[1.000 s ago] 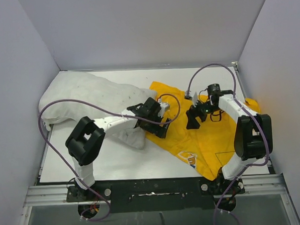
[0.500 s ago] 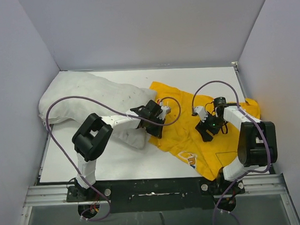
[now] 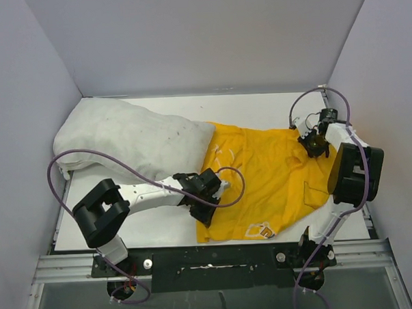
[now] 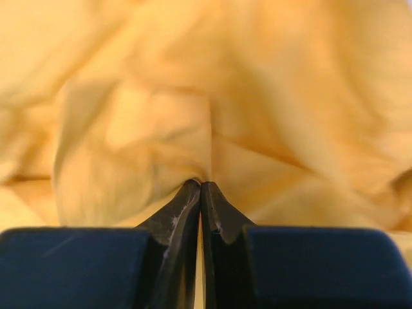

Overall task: Put the pillow into the pillowcase
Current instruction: Flatten out the pillowcase at the center of the board, then pick up the pillow at the center of the board.

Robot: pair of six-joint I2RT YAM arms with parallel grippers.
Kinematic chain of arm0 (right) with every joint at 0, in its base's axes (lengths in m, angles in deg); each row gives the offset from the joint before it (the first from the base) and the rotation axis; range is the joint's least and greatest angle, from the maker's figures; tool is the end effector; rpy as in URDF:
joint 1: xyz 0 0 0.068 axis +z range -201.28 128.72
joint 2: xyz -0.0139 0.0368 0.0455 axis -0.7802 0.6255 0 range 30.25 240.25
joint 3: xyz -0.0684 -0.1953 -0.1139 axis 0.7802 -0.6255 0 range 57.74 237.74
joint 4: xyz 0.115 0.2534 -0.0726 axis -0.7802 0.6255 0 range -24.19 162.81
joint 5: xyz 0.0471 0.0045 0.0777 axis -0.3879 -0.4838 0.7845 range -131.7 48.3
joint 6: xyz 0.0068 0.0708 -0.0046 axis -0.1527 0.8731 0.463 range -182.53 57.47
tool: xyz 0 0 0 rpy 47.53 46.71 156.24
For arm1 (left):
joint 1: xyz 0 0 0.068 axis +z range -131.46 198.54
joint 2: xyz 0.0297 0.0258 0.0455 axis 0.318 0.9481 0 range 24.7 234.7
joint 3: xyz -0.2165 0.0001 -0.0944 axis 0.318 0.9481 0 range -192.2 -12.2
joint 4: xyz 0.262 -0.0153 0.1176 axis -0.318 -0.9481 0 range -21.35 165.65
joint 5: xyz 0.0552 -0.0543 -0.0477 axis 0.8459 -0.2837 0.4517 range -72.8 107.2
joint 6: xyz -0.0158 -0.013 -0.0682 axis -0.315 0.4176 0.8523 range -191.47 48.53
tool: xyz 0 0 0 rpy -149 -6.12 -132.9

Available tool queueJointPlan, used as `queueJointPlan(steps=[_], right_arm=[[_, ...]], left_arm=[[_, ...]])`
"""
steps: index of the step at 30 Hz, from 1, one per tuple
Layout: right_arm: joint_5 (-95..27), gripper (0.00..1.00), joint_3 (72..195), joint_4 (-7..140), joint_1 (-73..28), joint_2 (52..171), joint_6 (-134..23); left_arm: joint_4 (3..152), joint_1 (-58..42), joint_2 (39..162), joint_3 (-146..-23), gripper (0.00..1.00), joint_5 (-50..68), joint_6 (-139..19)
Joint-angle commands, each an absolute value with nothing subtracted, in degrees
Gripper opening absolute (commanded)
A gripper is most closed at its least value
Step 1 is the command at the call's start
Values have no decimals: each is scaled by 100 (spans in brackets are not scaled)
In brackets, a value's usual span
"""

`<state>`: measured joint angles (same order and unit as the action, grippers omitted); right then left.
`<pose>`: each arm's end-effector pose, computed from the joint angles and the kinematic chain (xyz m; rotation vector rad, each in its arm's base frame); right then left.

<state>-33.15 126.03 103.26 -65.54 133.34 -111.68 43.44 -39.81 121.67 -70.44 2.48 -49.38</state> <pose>0.3603 -0.0827 0.1015 -0.8706 2.6613 -0.0518 0.1659 -0.2976 0.0905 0.9919 2.8212 -0.6191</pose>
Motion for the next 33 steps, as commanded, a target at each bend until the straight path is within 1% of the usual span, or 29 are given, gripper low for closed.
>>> queueJointPlan(steps=[1, 2, 3, 4, 6, 7, 9, 11, 13, 14, 15, 17, 19, 20, 21, 23, 26, 30, 33], right_arm=[[-2922, 8, 13794, 10540, -6534, 13506, -11144], [-2515, 16, 13986, 10846, -6528, 13483, -11183], [-2073, 24, 14124, 11156, -6540, 13381, -11265], [-1550, 34, 14215, 11507, -6538, 13256, -11403], [-599, 52, 14263, 12012, -6532, 12897, -11581], [-164, 59, 14225, 12188, -6521, 12713, -11616], [624, 69, 14068, 12410, -6516, 12280, -11657], [1352, 74, 13729, 12341, -6502, 11847, -11538], [2166, 80, 13148, 12021, -6475, 11423, -11438], [2249, 82, 12812, 11833, -6367, 11239, -11543], [2007, 86, 12501, 11586, -6243, 11084, -11564], [888, 93, 11952, 10883, -6022, 10888, -11182], [-160, 94, 11741, 10607, -6089, 11003, -10875], [-699, 92, 11778, 10698, -6178, 11159, -10852], [-1112, 89, 11834, 10788, -6264, 11357, -10786], [-1544, 82, 11893, 10969, -6539, 11625, -10851], [-1957, 81, 11590, 10761, -6730, 11557, -10970], [-2002, 80, 11582, 10852, -6720, 11560, -11025], [-1188, 78, 12036, 11274, -6654, 11511, -11116]], left_arm=[[3818, -3921, 11579, -6787, 15, 882, -4480], [3743, -3923, 11485, -6807, 27, 1047, -4446], [3707, -3926, 11346, -6855, 36, 1215, -4432], [3728, -3940, 11100, -6899, 43, 1279, -4438], [3956, -3941, 10622, -6930, 54, 1247, -4467], [4136, -3931, 10382, -6914, 59, 1153, -4524], [4515, -3837, 9924, -6893, 68, 907, -4668], [4951, -3604, 9605, -6833, 76, 514, -4712], [5534, -3193, 9457, -6720, 76, 7, -4641], [5892, -2920, 9448, -6656, 75, -266, -4443], [6232, -2664, 9490, -6594, 73, -509, -4162], [6908, -2279, 9710, -6540, 69, -954, -3600], [7264, -2196, 9983, -6641, 66, -1106, -3366], [7318, -2234, 10126, -6713, 64, -1124, -3333], [7341, -2283, 10260, -6775, 62, -1127, -3303], [7349, -2390, 10451, -6780, 62, -1073, -3293], [7334, -2490, 10582, -6750, 62, -844, -3396], [7070, -2450, 10596, -6912, 62, -584, -3783], [6265, -2245, 10493, -7478, 63, -347, -4582]])
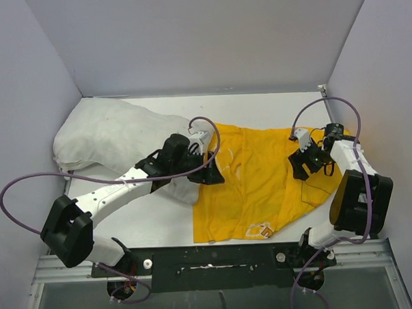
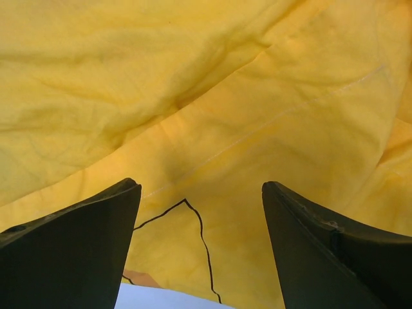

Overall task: Put the pillow into the pillowcase
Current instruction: Pick up the pillow at the center of the board.

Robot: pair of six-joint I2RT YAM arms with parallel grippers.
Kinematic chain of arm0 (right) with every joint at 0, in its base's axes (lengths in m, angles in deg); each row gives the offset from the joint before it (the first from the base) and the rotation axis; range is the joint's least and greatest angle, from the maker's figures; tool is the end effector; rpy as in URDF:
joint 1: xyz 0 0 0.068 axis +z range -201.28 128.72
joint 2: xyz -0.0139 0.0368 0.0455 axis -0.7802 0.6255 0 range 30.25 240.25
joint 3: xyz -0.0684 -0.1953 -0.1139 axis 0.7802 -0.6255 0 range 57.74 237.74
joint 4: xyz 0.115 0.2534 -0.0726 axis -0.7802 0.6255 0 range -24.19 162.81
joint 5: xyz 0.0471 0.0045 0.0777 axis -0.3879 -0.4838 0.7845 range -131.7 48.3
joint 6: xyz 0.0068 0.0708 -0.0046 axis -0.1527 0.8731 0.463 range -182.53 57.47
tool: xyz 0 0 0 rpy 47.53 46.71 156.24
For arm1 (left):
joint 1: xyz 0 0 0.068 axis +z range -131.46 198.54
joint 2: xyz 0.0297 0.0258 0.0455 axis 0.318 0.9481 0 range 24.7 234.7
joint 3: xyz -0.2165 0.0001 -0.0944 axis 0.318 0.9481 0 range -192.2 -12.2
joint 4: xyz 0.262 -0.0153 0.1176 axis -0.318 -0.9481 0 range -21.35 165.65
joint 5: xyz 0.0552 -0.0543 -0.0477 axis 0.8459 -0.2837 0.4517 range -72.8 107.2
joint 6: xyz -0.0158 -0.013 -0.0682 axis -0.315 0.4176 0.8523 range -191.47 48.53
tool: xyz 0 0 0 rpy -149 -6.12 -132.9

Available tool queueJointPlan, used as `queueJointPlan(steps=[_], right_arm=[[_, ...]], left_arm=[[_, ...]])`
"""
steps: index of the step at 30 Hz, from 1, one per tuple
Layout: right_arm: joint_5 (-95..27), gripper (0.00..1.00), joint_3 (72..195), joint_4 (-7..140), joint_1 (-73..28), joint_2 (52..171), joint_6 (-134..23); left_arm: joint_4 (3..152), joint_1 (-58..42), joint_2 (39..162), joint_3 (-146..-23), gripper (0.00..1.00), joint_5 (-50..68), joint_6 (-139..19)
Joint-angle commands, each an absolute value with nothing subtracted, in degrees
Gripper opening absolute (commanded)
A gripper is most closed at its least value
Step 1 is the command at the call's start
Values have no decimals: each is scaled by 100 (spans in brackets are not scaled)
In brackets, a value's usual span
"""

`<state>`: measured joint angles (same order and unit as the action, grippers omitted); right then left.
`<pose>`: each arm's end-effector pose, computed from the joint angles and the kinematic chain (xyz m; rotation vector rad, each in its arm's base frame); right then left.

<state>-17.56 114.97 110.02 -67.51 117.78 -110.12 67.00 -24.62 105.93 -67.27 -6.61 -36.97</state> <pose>0.3044 -0.0637 0.1306 -0.7987 2.5571 0.2935 0.2475 -0.2646 0.1977 0.4403 2.3487 -1.1686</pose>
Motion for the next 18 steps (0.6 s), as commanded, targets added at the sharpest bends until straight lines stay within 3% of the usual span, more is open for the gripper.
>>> queueJointPlan(steps=[1, 3, 5, 9, 18], right_arm=[[-605, 78, 12199, 11387, -6592, 11452, -11121], [398, 78, 12541, 11610, -6486, 11398, -11126], [1088, 79, 12810, 11662, -6270, 11406, -11011], [1456, 79, 12901, 11080, -5768, 11547, -10275], [1777, 79, 12307, 10396, -5829, 11705, -9695]], left_arm=[[5993, -2152, 10435, -7686, 63, -240, -4866], [5419, -1954, 10325, -8058, 66, 142, -5444], [4762, -1906, 10289, -8475, 76, 953, -6161], [3692, -1908, 10589, -9303, 93, 2556, -7197], [3187, -1916, 12044, -10284, 97, 3602, -8042]])
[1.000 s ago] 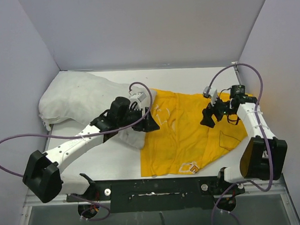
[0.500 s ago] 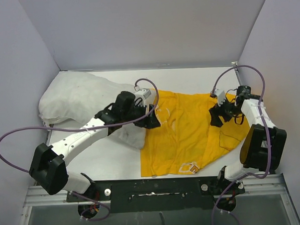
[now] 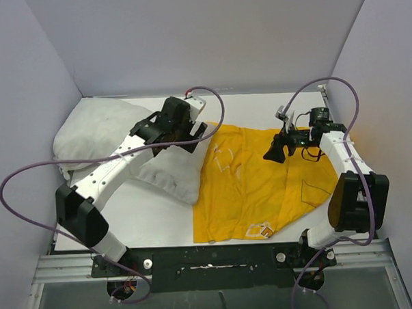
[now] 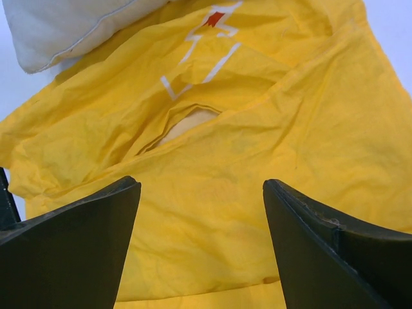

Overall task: Put the pillow into the pillowcase
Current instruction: Pick up the pillow at the center of the board.

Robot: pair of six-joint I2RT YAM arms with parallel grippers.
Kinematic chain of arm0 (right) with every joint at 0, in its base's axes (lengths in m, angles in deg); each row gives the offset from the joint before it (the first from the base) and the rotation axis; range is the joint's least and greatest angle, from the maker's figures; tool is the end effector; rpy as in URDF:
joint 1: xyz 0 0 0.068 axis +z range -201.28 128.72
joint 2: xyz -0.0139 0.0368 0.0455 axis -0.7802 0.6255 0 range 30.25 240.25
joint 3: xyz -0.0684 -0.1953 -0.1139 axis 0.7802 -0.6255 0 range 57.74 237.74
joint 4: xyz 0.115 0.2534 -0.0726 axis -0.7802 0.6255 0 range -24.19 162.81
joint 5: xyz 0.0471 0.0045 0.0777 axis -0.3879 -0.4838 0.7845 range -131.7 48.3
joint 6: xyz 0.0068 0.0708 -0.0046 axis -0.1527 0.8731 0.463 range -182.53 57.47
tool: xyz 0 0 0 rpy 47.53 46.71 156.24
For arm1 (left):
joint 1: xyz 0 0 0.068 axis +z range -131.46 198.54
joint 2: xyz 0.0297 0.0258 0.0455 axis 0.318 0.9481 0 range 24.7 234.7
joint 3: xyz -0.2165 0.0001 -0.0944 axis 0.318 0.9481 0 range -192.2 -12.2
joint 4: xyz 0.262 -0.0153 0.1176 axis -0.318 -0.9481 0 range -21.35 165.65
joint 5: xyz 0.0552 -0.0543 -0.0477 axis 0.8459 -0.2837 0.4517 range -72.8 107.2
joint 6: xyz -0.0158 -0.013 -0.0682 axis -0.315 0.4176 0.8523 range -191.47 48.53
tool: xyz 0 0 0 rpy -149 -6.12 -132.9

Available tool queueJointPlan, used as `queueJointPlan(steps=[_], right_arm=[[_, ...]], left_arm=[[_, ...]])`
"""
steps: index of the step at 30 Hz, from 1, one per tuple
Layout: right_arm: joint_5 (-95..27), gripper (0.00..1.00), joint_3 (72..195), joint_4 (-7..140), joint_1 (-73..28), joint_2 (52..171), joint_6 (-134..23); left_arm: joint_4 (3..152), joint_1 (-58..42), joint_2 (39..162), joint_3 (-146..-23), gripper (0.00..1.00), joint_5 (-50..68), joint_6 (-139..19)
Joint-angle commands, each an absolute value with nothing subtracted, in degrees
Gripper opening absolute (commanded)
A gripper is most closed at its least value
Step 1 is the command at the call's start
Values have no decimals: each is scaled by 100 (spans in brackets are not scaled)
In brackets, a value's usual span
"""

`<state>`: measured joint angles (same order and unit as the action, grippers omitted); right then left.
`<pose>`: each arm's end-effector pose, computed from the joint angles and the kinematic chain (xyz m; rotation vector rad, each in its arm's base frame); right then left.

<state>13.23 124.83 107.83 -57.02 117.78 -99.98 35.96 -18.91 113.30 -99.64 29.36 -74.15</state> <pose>0.3397 0.0140 0.2047 -0.8786 2.0584 0.8727 0.3153 -0.2259 0.3081 0.6728 2.1635 -0.0794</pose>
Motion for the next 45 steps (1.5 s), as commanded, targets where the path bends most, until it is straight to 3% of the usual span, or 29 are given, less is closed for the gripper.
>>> queueJointPlan(steps=[1, 6, 8, 9, 11, 12, 13, 17, 22, 32, 45], right_arm=[[1795, 79, 12290, 10377, -5840, 11670, -9691], [1853, 79, 12170, 10325, -5969, 11672, -9719], [1891, 79, 12142, 10325, -6008, 11669, -9736], [1908, 79, 12137, 10331, -6015, 11665, -9748], [1926, 79, 12129, 10328, -6008, 11635, -9765], [1948, 79, 12117, 10310, -6003, 11625, -9760], [1961, 79, 12086, 10250, -5994, 11609, -9715], [1829, 79, 11886, 9684, -5832, 11460, -9352], [447, 78, 12033, 8828, -4902, 11502, -8460], [-2560, 65, 13531, 8613, -3962, 13276, -6133], [-2985, 57, 14387, 8560, -3921, 14615, -5643]], left_arm=[[3187, -1915, 12235, -10372, 97, 3638, -8071], [3056, -1933, 13237, -10710, 97, 4232, -8193], [2976, -1914, 13480, -10699, 90, 4222, -8181], [2970, -1901, 13550, -10650, 78, 4067, -8177], [3006, -1855, 13576, -10534, 26, 3738, -8130], [3012, -1826, 13530, -10533, 9, 3596, -8109], [3000, -1802, 13445, -10567, 0, 3448, -8083], [3377, -1750, 12543, -10561, 0, 2744, -7942], [4079, -1668, 11423, -10290, 0, 1497, -7549], [4962, -1627, 10528, -9236, 0, 590, -6814], [5495, -1502, 10316, -8643, 0, 40, -6167]])
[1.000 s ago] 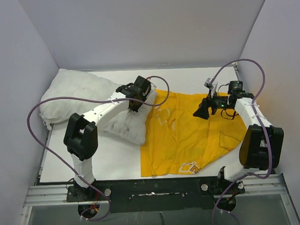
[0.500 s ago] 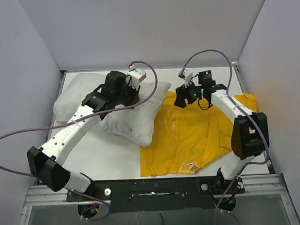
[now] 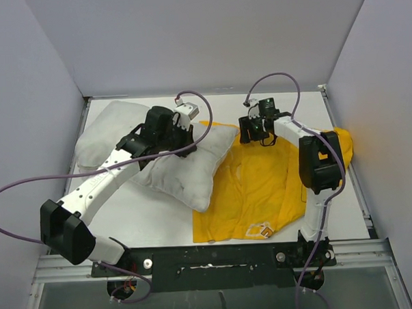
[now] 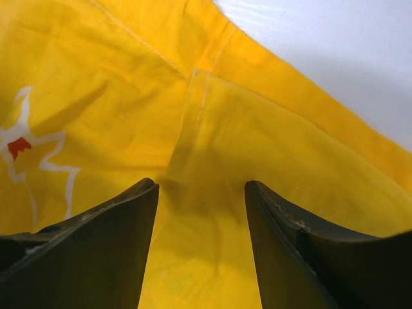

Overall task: Put the pillow into the pillowcase
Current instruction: Pick up the pillow at the center of the board, then stuff the pillow into the pillowcase.

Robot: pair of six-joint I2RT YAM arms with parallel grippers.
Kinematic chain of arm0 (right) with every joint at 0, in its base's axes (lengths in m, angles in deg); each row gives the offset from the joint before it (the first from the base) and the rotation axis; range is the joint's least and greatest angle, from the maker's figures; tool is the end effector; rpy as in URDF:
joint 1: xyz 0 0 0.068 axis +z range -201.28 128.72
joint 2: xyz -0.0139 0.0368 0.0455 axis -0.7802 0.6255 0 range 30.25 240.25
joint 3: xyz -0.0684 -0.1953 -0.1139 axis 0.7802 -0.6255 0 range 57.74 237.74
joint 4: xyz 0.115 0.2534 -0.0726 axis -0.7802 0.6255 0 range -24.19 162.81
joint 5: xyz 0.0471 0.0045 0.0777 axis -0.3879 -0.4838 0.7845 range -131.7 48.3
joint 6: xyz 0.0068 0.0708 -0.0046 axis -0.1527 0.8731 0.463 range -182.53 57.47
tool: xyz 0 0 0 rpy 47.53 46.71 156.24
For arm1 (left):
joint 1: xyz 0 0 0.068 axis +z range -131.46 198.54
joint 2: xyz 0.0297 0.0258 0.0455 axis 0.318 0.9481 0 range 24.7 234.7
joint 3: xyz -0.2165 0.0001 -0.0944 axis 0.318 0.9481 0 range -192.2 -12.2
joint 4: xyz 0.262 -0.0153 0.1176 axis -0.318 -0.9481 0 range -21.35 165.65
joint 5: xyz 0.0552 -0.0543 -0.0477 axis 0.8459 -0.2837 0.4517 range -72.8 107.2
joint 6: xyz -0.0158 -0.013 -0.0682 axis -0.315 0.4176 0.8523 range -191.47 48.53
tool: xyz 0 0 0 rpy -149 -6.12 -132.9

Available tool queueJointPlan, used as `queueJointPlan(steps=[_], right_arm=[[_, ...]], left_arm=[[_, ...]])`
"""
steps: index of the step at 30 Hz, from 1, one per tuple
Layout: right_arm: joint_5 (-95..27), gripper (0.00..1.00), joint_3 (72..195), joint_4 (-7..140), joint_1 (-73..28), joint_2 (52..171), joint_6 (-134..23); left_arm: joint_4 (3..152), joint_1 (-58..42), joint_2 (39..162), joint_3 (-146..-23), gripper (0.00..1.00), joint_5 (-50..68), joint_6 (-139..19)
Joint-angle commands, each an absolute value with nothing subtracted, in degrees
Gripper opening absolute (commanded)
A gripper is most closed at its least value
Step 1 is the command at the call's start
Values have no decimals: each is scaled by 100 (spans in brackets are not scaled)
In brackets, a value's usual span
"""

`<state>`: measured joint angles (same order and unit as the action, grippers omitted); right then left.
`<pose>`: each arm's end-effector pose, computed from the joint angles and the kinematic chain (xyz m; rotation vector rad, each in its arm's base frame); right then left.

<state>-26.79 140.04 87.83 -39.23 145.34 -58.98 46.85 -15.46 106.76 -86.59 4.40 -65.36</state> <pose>0.4398 0.1092 0.1141 -0.2926 2.5191 0.4376 0.3016 -0.2191 0.2825 0.6684 2.1617 -0.6289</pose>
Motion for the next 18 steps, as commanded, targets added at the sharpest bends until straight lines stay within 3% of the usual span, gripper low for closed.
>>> queueJointPlan(steps=[1, 4, 8, 10, 18], right_arm=[[-2929, 56, 14446, 8559, -3943, 14685, -5618], [-2778, 49, 14531, 8496, -3964, 14822, -5579], [-2361, 14, 14495, 8472, -4030, 14709, -5633], [-2133, 2, 14425, 8448, -4130, 14490, -5721], [633, 0, 14111, 8429, -4788, 13659, -6163]], left_arm=[[5518, -1501, 10306, -8608, 0, 4, -6101], [5507, -1499, 10276, -8575, 0, -98, -5949], [5503, -1503, 10244, -8529, 0, -142, -5895], [5491, -1503, 10299, -8545, 0, -143, -5890], [5309, -1507, 11105, -9117, 0, -358, -6098]])
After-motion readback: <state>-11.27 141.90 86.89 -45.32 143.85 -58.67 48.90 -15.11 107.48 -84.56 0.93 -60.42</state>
